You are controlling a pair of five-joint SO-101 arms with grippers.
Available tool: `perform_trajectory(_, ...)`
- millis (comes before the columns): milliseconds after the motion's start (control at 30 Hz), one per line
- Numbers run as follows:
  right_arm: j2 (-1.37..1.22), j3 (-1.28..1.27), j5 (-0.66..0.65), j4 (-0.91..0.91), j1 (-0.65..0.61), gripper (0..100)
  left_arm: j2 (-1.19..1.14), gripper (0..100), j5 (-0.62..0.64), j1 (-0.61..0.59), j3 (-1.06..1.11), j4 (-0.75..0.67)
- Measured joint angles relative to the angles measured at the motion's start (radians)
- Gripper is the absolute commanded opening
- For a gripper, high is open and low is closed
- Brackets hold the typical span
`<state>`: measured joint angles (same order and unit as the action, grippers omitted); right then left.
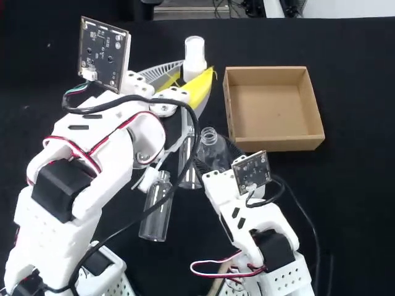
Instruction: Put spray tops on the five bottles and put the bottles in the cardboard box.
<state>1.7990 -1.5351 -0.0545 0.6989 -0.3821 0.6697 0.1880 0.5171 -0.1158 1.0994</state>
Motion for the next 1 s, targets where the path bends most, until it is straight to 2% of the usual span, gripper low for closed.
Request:
perform_trajectory(367,0.000,0.000,0.000,0.000,0.000,1.1,0.000,6,0.000,0.002,0.083,-0.115)
perform_trajectory(900,0.000,0.000,0.000,0.000,0.000,1.1,-0.002,7,0.000,0.038,0.147,-0.117)
perform_trajectory(1000,0.000,0.000,0.000,0.000,0.000,1.1,-0.002,12,0.000,0.037,0.164,-0.117)
